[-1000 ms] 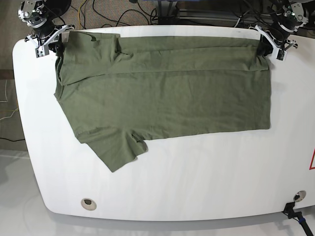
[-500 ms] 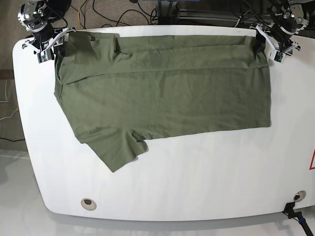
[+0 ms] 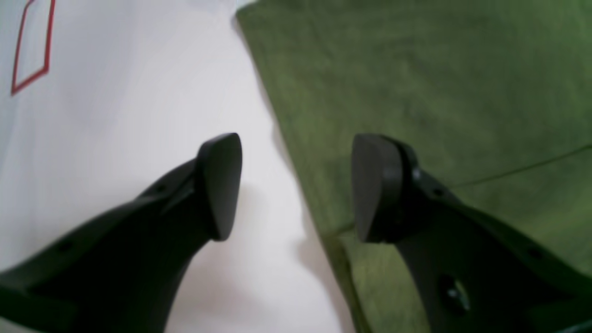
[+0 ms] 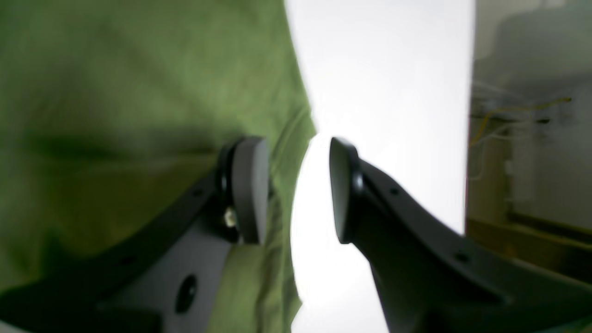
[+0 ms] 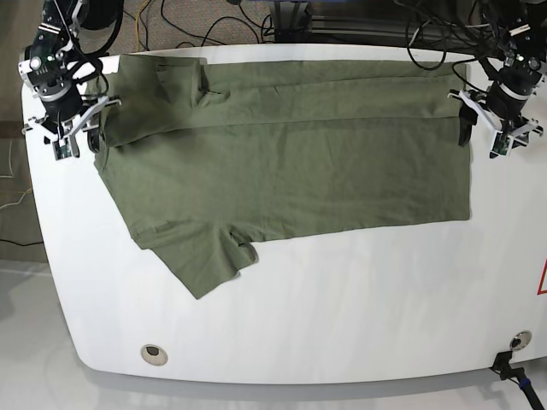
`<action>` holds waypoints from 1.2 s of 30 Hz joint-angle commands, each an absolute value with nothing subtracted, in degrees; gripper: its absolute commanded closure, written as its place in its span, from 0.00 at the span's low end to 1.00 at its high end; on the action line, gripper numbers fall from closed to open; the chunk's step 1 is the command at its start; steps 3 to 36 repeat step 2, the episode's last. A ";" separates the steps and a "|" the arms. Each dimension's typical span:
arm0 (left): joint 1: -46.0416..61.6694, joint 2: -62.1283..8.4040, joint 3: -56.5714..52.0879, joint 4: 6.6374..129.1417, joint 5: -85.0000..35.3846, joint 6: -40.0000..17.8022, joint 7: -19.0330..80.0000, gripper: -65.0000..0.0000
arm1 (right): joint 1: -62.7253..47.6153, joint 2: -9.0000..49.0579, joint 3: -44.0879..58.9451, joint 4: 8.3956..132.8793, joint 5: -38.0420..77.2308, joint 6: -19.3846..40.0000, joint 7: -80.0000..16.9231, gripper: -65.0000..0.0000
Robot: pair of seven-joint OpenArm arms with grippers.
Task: Fold the T-shirt properly
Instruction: 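Open both grippers and release the shirt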
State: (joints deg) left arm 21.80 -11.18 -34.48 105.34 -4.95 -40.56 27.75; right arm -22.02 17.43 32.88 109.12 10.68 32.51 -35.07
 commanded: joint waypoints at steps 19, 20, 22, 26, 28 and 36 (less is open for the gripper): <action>18.86 -9.98 -34.77 106.33 -5.23 -40.00 26.68 0.45 | -20.18 18.15 30.64 110.02 11.38 32.40 -33.98 0.66; 18.86 -9.98 -34.77 106.33 -5.23 -40.00 26.68 0.45 | -20.18 18.15 30.64 110.02 11.38 32.40 -33.98 0.66; 18.86 -9.98 -34.77 106.33 -5.23 -40.00 26.68 0.45 | -20.18 18.15 30.64 110.02 11.38 32.40 -33.98 0.66; 18.86 -9.98 -34.77 106.33 -5.23 -40.00 26.68 0.45 | -20.18 18.15 30.64 110.02 11.38 32.40 -33.98 0.66; 18.86 -9.98 -34.77 106.33 -5.23 -40.00 26.68 0.45 | -20.18 18.15 30.64 110.02 11.38 32.40 -33.98 0.66; 18.86 -9.98 -34.77 106.33 -5.23 -40.00 26.68 0.45 | -20.18 18.15 30.64 110.02 11.38 32.40 -33.98 0.66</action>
